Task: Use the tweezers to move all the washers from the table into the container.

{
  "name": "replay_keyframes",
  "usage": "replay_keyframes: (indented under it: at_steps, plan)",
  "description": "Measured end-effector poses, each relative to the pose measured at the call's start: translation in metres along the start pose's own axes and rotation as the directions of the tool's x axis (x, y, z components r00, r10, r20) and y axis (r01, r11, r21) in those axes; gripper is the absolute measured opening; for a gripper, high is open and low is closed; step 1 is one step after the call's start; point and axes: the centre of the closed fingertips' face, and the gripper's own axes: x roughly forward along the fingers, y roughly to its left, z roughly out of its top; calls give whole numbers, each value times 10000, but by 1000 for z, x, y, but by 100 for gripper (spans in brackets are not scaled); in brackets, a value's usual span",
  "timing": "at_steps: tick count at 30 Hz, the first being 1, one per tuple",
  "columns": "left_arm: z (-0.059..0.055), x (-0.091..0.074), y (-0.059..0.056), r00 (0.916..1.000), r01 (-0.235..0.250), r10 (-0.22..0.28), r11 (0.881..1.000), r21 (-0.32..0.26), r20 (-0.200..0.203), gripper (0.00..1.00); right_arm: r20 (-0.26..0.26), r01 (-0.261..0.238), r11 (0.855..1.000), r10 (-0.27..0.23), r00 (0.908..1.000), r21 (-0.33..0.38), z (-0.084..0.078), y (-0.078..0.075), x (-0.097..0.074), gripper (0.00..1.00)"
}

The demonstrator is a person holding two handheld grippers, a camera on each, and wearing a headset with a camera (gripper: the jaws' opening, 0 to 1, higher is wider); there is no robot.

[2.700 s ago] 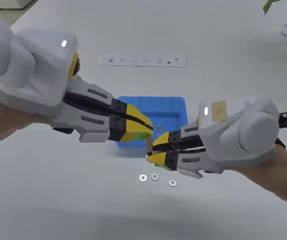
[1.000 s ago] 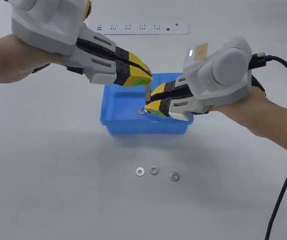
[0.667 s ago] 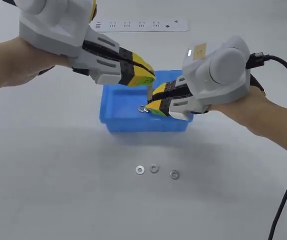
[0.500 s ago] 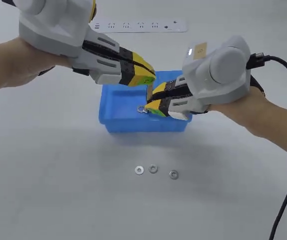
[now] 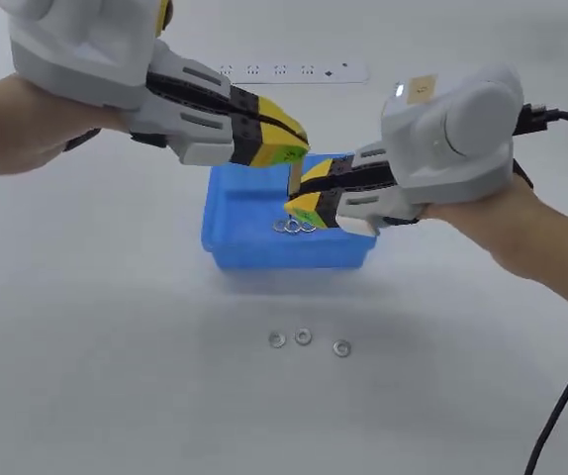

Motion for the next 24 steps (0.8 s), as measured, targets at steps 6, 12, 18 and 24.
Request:
replay_keyframes:
  at_steps: [6, 12, 18, 24]
  plan:
    - [15, -10, -13, 9997, -140, 137, 9998, 116, 226, 5, 385, 53, 9996, -63, 9992, 264, 15, 10, -8, 12]
    - [21, -19, -30, 9994, -166, 161, 9998, 148, 313, 6, 448, -45, 10000, 43, 9990, 54, 25, 25, -14, 12]
    - [26, -27, -50, 9992, -176, 169, 9997, 195, 364, 6, 398, -222, 9994, 233, 9989, -283, 30, 41, -19, 12]
    - [30, -32, -61, 9995, -149, 137, 9991, 392, 292, 6, 381, -264, 9984, 283, 9989, -502, 35, 56, -25, 12]
